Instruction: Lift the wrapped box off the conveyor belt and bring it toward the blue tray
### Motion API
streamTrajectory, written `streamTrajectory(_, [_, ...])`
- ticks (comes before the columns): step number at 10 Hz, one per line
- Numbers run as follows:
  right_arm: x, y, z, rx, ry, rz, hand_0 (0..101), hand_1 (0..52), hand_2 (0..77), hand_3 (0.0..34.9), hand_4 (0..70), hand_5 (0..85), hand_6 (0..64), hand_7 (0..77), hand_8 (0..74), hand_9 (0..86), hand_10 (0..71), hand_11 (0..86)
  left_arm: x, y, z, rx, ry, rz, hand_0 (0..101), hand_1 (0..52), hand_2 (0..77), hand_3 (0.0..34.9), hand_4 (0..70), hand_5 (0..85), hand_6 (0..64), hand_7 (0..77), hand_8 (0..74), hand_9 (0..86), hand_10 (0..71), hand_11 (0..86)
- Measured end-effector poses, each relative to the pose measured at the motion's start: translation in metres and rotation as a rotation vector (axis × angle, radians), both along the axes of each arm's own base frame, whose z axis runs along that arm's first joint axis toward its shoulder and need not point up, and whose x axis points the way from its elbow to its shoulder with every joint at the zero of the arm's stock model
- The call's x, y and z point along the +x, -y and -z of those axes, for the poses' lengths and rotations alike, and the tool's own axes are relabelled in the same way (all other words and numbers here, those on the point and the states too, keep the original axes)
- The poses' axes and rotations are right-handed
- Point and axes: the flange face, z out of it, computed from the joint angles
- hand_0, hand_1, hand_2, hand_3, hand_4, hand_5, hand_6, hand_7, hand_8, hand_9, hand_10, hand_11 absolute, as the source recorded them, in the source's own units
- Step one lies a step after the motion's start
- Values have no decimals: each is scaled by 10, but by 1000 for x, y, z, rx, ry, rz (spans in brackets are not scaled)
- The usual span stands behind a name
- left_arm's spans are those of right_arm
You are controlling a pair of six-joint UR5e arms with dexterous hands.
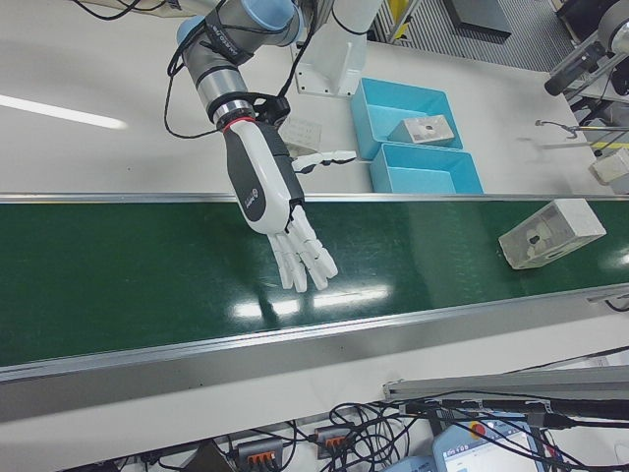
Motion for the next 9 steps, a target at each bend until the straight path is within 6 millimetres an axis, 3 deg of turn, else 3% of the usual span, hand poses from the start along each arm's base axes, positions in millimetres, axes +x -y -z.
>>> streamTrajectory(6, [-5,1,1,-1,-5,3,417,98,120,71,5,60,0,0,16,16,0,11,0,0,0,0,0,0,0,0,5,0,0,11,0,5,0,0,5,0])
streamTrajectory(7, [-7,2,1,0,-6,4,416,98,120,83,5,60,0,0,16,16,0,11,0,0,0,0,0,0,0,0,11,0,0,11,0,0,0,0,5,0])
streamTrajectory(9, [-17,2,9,8,-5,17,416,98,120,83,5,60,0,0,16,16,0,11,0,0,0,0,0,0,0,0,11,0,0,11,0,0,0,0,0,0])
